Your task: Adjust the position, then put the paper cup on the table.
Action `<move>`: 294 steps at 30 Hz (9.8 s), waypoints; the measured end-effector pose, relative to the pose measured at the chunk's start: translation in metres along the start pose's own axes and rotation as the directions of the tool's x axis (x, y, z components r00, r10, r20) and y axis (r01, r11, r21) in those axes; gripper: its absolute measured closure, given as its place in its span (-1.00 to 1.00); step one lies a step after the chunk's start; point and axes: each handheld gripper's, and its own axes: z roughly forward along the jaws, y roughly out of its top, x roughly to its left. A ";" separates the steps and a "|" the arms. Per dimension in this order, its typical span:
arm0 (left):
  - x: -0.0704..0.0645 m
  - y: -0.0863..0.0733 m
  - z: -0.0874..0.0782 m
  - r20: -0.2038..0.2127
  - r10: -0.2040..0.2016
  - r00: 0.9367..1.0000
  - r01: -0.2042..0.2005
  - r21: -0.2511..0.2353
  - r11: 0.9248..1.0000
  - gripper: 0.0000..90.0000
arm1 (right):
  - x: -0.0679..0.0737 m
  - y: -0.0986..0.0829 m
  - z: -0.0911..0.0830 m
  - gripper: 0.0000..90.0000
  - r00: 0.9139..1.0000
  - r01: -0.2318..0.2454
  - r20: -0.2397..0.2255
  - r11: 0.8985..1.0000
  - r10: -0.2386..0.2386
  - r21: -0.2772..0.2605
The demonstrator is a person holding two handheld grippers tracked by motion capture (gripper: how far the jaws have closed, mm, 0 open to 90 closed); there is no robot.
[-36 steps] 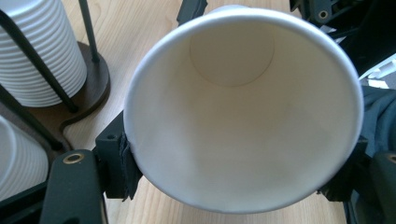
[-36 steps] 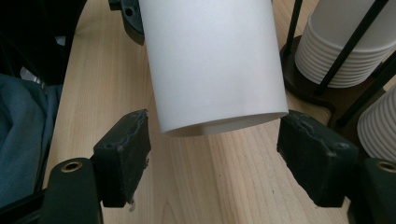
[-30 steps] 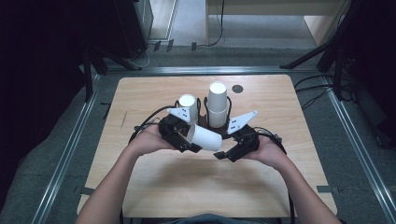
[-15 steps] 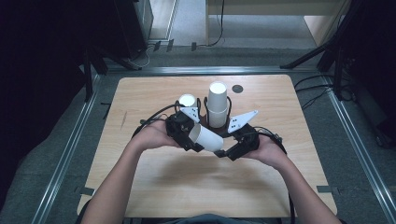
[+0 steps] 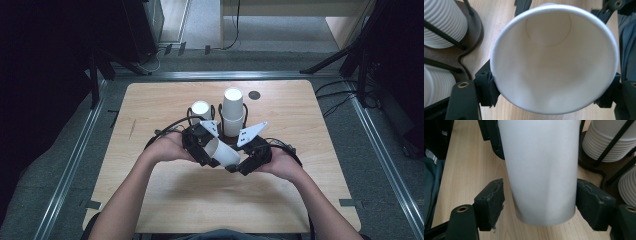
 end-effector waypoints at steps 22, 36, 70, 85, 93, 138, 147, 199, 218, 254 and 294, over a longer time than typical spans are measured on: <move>-0.004 0.000 0.004 0.016 0.005 1.000 -0.004 -0.044 0.999 -0.66 | 0.003 0.002 0.000 -0.26 0.999 0.033 -0.016 0.999 -0.033 0.012; 0.000 -0.010 -0.004 0.006 -0.033 0.999 0.034 -0.176 0.984 -0.75 | -0.003 -0.002 -0.013 -0.27 1.000 0.000 0.014 0.998 0.001 -0.056; -0.002 -0.015 -0.004 0.035 -0.145 0.989 0.146 -0.407 0.902 -0.73 | -0.007 -0.004 -0.017 -0.27 0.999 -0.044 -0.013 0.988 0.042 -0.148; -0.003 -0.014 -0.001 0.055 -0.169 0.984 0.176 -0.433 0.884 -0.51 | -0.007 -0.006 -0.012 -0.26 0.998 -0.059 -0.032 0.988 0.055 -0.142; -0.005 -0.014 -0.002 0.039 -0.158 0.987 0.160 -0.418 0.894 -0.46 | -0.006 -0.005 -0.010 -0.34 0.997 -0.082 -0.025 0.990 0.079 -0.118; 0.000 -0.041 -0.024 -0.106 -0.191 0.976 0.163 -0.228 0.960 -0.47 | -0.010 -0.015 -0.033 -0.51 0.988 -0.109 0.101 0.990 0.118 -0.088; 0.006 -0.052 -0.035 -0.124 -0.216 0.969 0.183 -0.231 0.956 -0.47 | -0.016 -0.021 -0.041 -0.51 0.981 -0.124 0.137 0.989 0.135 -0.087; 0.045 -0.140 -0.095 -0.221 -0.479 0.849 0.404 -0.312 0.860 -0.47 | -0.031 -0.037 -0.057 -0.51 0.962 -0.164 0.203 0.981 0.183 -0.105; 0.077 -0.156 -0.096 -0.331 -0.556 0.763 0.486 -0.273 0.830 -0.47 | -0.028 -0.041 -0.055 -0.51 0.958 -0.163 0.224 0.982 0.180 -0.095; 0.100 -0.162 -0.072 -0.399 -0.591 0.701 0.561 -0.204 0.803 -0.63 | -0.025 -0.046 -0.056 -0.51 0.957 -0.170 0.223 0.982 0.185 -0.085; 0.087 -0.154 -0.100 -0.302 -0.649 0.698 0.559 -0.336 0.758 -0.70 | -0.023 -0.045 -0.055 -0.51 0.958 -0.161 0.228 0.984 0.175 -0.077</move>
